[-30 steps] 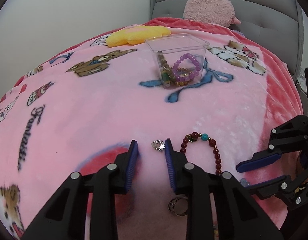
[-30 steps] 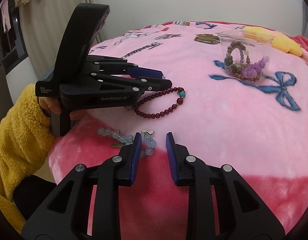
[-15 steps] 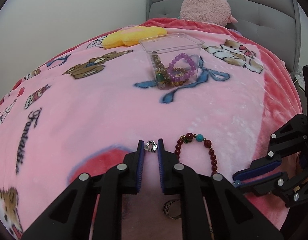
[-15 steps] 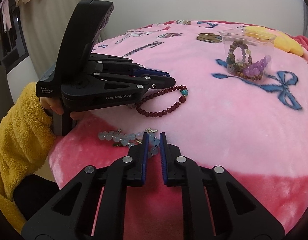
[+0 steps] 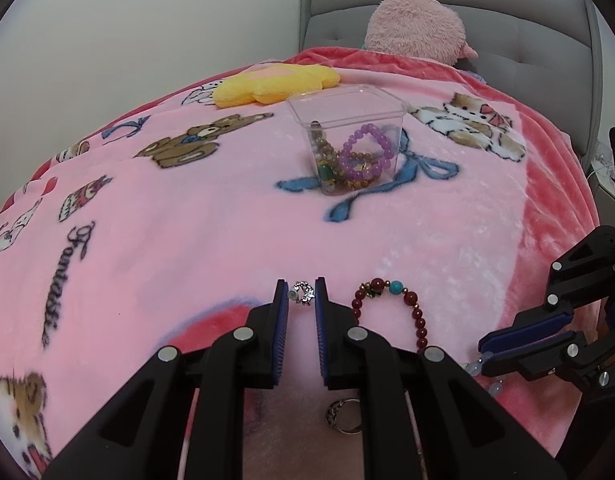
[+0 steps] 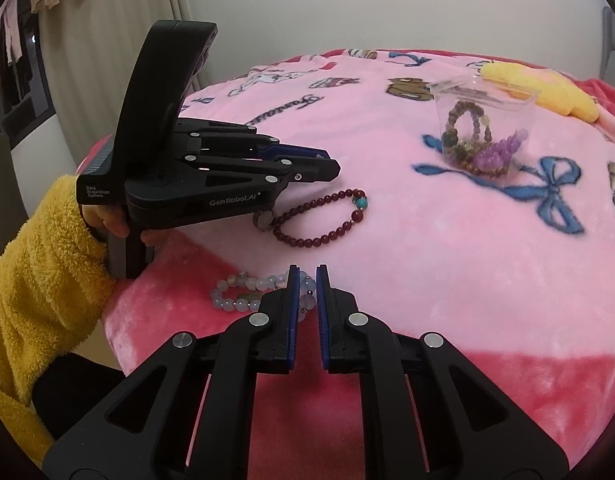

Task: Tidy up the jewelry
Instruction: 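Carry the charm and pale bead bracelet into the clear box and release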

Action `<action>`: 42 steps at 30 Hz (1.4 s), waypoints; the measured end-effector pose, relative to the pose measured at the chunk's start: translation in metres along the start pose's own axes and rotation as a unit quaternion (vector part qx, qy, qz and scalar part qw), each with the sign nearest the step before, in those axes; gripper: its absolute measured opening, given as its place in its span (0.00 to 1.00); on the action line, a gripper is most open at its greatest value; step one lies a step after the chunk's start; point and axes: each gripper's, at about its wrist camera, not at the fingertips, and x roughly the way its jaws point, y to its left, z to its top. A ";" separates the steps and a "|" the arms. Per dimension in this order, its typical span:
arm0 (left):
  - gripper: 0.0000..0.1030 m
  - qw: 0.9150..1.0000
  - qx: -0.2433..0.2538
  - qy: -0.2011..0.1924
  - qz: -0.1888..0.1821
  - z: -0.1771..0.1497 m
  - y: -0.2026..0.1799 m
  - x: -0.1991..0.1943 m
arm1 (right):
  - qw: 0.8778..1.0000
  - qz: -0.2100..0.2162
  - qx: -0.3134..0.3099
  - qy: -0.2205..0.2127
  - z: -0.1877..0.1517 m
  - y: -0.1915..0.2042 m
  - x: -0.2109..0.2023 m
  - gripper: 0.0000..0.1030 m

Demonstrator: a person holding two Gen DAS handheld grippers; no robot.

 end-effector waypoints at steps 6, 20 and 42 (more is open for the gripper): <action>0.13 1.000 -0.006 -0.017 0.005 0.011 0.000 -0.012 | 1.000 -0.020 -0.008 -0.018 0.010 -0.003 -0.017 0.08; 0.13 0.999 -0.008 -0.053 0.004 0.054 -0.015 -0.022 | 0.992 -0.111 -0.024 -0.059 0.057 -0.027 -0.043 0.08; 0.13 0.985 -0.146 -0.086 -0.034 0.125 0.002 0.019 | 0.977 -0.177 0.021 -0.114 0.147 -0.087 -0.050 0.08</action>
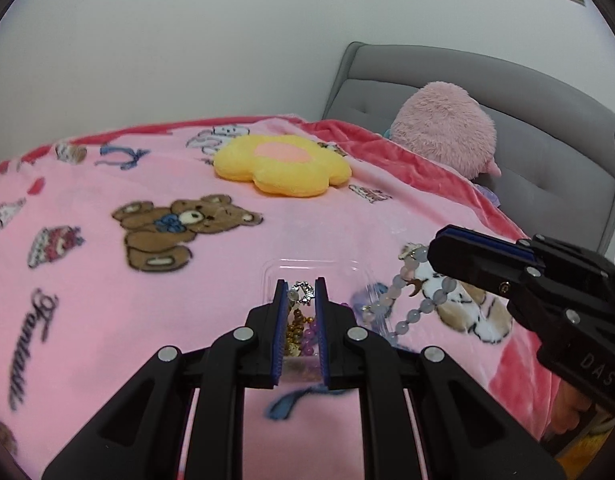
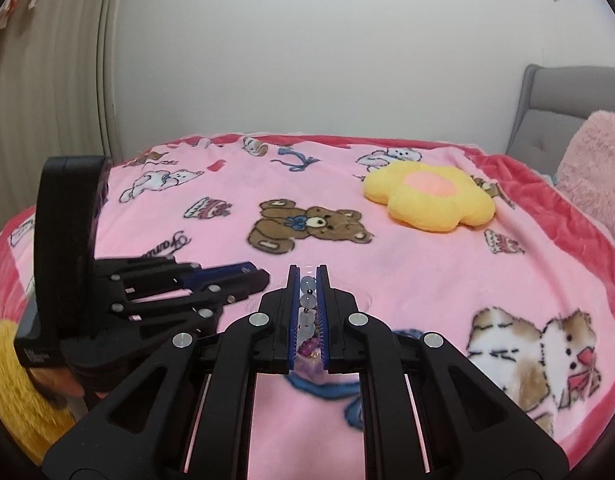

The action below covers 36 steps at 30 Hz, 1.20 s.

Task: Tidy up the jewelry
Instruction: 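Carry the charm and pale bead bracelet into the clear box and release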

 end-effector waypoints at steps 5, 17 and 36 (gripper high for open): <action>0.13 1.000 -0.008 0.028 0.002 -0.003 0.000 0.024 | 0.999 0.012 0.022 0.023 -0.005 -0.009 0.020 0.08; 0.13 0.998 -0.006 0.068 0.005 -0.015 0.006 0.047 | 0.997 0.016 0.036 0.065 -0.025 -0.018 0.050 0.08; 0.31 0.997 -0.001 0.077 -0.005 -0.017 -0.003 0.045 | 0.994 0.052 0.067 0.072 -0.041 -0.028 0.054 0.09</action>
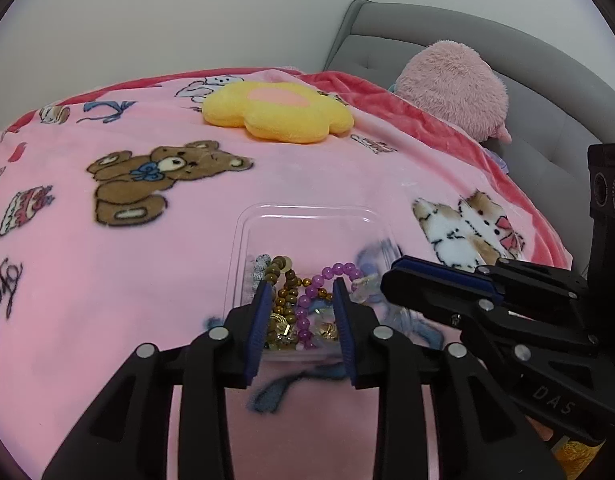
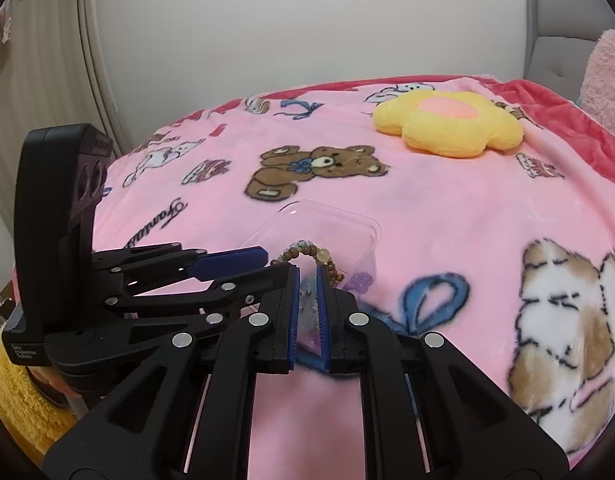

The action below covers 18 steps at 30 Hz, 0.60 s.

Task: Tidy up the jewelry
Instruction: 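Carry the charm and pale bead bracelet into the clear box and release, then grasp the silver ring with left tool while right tool grasps dark red bracelet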

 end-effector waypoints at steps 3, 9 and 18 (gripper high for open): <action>0.33 1.000 0.001 -0.002 0.003 0.000 0.000 -0.006 | 1.000 0.007 0.013 -0.011 -0.002 -0.005 -0.007 0.12; 0.33 1.000 0.001 -0.013 0.004 -0.001 0.008 -0.025 | 0.998 0.022 0.049 -0.037 -0.008 -0.021 -0.025 0.19; 0.50 0.998 0.050 -0.006 0.034 -0.024 0.012 -0.058 | 0.996 0.055 0.027 -0.062 -0.029 -0.011 -0.053 0.48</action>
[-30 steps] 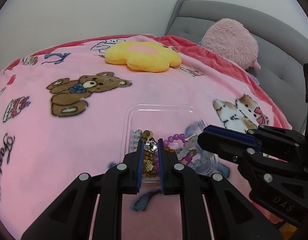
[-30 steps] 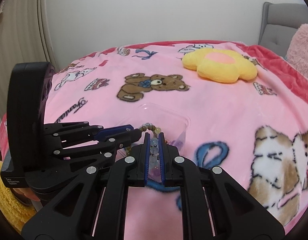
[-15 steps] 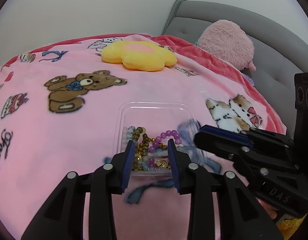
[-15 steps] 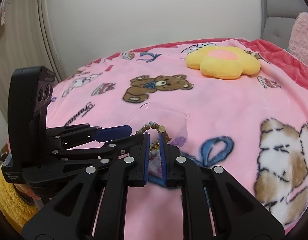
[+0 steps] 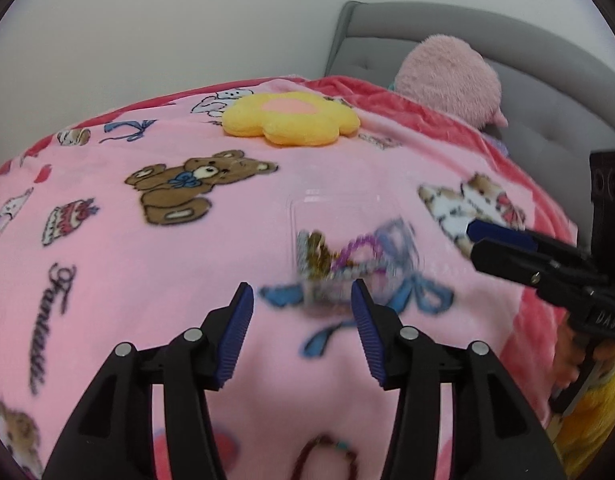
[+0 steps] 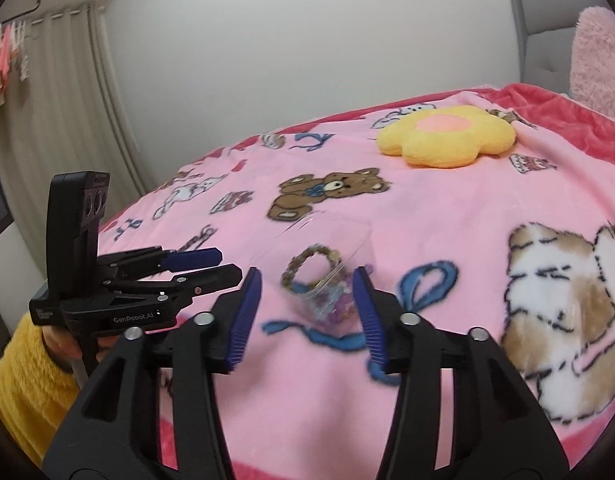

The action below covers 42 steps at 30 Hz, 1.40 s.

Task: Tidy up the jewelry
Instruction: 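Grasp the silver ring with left tool while right tool grasps dark red bracelet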

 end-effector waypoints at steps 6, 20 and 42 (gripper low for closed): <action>0.50 0.999 0.022 0.002 0.026 -0.032 0.012 -0.026 | 0.999 0.032 -0.025 0.011 -0.018 0.022 -0.004 0.50; 0.50 0.997 0.052 0.005 0.057 -0.107 0.011 -0.066 | 0.990 0.036 -0.105 0.092 -0.062 0.082 0.042 0.46; 0.27 0.999 -0.004 0.028 0.020 -0.136 0.017 -0.054 | 0.982 0.014 -0.134 0.131 -0.083 0.100 0.070 0.26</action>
